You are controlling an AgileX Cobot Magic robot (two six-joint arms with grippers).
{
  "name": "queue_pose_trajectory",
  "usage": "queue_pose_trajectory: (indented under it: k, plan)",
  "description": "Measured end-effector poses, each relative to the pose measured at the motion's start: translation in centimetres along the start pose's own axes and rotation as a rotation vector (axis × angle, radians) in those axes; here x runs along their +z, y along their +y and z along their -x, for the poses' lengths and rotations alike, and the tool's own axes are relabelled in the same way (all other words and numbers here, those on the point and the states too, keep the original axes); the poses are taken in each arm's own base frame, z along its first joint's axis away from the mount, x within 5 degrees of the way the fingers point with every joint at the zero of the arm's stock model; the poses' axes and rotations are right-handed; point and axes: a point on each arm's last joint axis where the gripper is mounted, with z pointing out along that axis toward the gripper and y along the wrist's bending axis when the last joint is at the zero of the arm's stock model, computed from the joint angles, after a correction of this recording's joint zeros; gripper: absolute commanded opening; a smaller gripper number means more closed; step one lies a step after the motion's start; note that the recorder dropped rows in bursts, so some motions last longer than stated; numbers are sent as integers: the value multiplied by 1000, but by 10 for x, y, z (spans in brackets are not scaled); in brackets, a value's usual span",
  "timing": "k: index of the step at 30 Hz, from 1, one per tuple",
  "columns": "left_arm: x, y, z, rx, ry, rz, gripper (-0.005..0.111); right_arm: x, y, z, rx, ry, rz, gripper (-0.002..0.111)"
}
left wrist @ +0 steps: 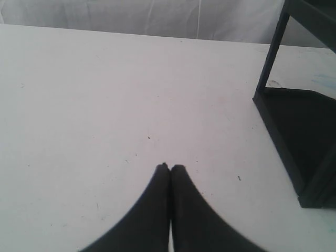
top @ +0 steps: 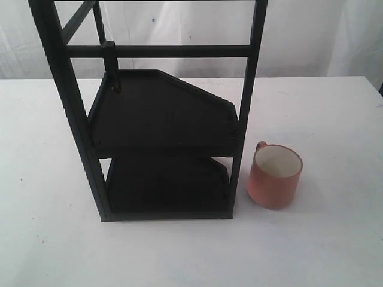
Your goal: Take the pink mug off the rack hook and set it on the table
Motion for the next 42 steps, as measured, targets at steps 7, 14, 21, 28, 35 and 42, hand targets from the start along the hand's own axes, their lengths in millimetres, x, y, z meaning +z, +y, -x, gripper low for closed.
queue_pose_trajectory:
  k: [7,14,21,28,35,42]
  plan:
    - [0,0,0,0,0,0,0,-3,-3,-5,-202,-32,-35,0]
    - [0,0,0,0,0,0,0,-12,-25,-40,-84,364,-272,0]
    - [0,0,0,0,0,0,0,-33,-30,-70,-255,780,-265,0]
    - [0,0,0,0,0,0,0,-33,-30,-70,-309,793,-248,0]
    - [0,0,0,0,0,0,0,-33,-30,-70,-314,794,-247,0]
    - [0,0,0,0,0,0,0,-33,-30,-70,-314,794,-247,0]
